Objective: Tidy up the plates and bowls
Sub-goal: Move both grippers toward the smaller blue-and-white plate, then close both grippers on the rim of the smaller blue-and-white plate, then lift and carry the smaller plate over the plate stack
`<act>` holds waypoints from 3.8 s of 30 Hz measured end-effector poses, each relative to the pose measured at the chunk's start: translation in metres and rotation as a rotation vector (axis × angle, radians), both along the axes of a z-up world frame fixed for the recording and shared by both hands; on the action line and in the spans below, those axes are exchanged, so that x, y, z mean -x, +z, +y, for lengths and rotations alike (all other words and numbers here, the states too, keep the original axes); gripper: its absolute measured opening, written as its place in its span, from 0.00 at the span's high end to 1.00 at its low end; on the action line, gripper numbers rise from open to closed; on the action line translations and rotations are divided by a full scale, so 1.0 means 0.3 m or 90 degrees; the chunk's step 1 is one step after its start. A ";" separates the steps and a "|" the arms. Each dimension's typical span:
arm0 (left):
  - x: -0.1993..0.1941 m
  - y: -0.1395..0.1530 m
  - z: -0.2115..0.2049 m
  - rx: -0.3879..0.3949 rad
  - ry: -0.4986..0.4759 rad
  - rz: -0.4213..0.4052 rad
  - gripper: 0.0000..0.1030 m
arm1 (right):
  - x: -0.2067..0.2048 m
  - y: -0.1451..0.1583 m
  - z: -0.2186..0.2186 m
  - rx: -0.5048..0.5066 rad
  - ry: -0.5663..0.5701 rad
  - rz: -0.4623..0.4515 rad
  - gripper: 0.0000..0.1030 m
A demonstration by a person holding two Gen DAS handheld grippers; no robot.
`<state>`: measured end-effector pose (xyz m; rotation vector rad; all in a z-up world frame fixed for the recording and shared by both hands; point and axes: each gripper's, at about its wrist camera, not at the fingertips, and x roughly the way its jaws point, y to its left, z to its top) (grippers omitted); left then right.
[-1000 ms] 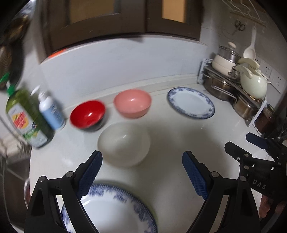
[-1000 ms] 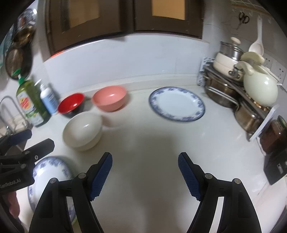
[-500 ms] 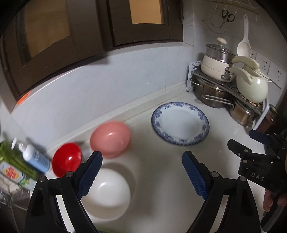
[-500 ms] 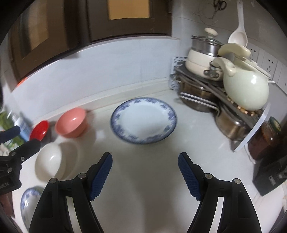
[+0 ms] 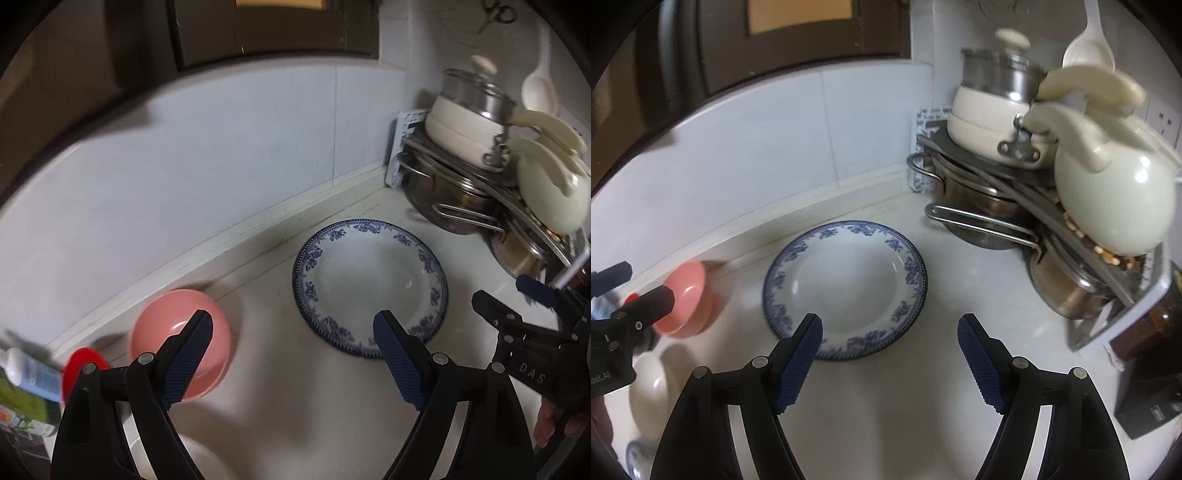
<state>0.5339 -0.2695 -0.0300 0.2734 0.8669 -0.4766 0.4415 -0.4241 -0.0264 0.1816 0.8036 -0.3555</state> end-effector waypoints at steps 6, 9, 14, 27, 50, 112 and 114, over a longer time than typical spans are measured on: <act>-0.111 -0.107 -0.079 0.003 0.019 0.052 0.18 | -0.101 -0.083 -0.085 -0.016 -0.021 0.008 0.26; -0.160 -0.156 -0.101 0.011 0.038 0.078 0.20 | -0.146 -0.120 -0.125 -0.024 -0.031 0.016 0.26; -0.227 -0.242 -0.139 0.008 0.054 0.117 0.25 | -0.209 -0.181 -0.175 -0.035 -0.041 0.034 0.26; -0.339 -0.399 -0.182 -0.020 0.073 0.196 0.41 | -0.318 -0.315 -0.237 -0.074 -0.050 0.081 0.31; -0.385 -0.436 -0.212 -0.015 0.091 0.256 0.69 | -0.408 -0.310 -0.235 -0.087 -0.012 0.171 0.64; 0.507 -0.010 0.801 0.102 0.294 0.115 0.69 | 0.311 0.084 0.550 -0.002 0.156 0.029 0.64; 0.535 -0.014 0.854 0.106 0.310 0.118 0.69 | 0.319 0.082 0.595 -0.001 0.174 0.029 0.64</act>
